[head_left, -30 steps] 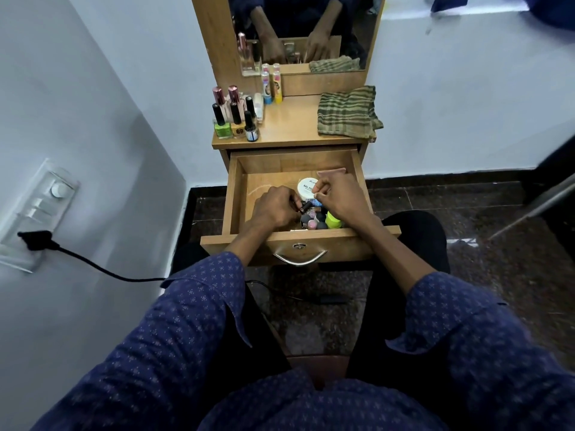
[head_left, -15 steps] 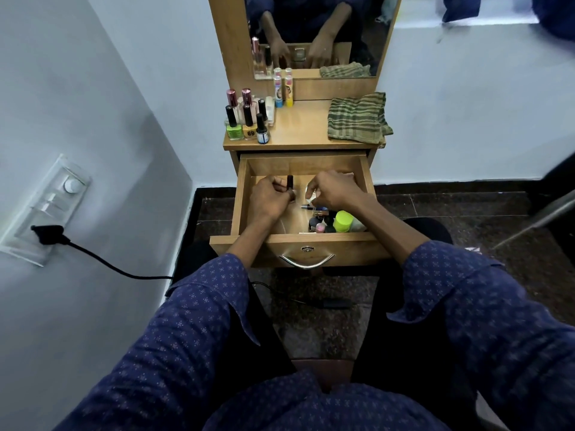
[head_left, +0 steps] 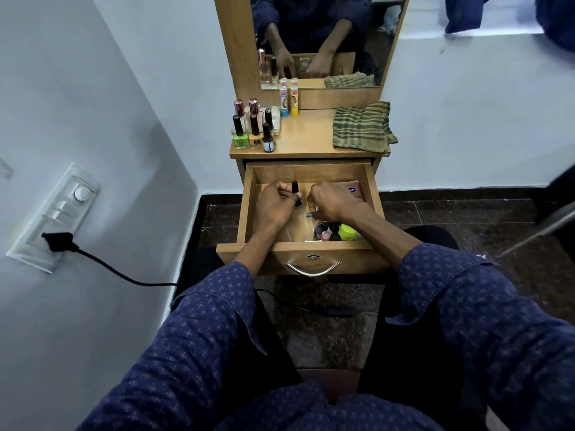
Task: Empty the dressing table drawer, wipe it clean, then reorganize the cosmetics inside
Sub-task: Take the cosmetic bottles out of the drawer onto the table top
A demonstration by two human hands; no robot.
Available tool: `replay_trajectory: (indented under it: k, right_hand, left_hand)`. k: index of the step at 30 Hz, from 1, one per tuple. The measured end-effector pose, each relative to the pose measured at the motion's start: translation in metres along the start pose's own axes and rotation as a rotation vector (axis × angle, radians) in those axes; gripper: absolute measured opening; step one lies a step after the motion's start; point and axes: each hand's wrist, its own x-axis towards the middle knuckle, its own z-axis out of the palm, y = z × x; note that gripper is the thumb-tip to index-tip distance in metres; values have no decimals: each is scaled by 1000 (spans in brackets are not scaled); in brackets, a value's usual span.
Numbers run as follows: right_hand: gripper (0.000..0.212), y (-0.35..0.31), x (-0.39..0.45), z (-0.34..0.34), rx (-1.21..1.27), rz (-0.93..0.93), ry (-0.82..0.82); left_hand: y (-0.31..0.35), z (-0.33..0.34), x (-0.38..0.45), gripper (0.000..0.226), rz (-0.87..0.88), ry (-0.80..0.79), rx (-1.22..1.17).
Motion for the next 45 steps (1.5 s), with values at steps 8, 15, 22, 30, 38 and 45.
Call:
replay_trajectory:
  k: [8,15,22,30,38,45]
  right_hand:
    - [4,27,-11,-12,184,19,132]
    - [3,44,-12,-16,653,69,221]
    - [7,43,1,-40,792,16,418]
    - [9,37,46,-78,865,108,577]
    - [8,29,95,-106,862,173,645]
    - [4,32,131,-116,798,210,660]
  left_hand:
    - [8,2,-3,14,75,21,-17]
    - [22,2,-7,19,230,-3,58]
    - [61,-17,14,20,494,-142,356]
    - [128,-51,74,19,557,-100,501]
    - [153,-58,129,10,511,-37,631]
    - [149,-55,170,11,396,-32,719]
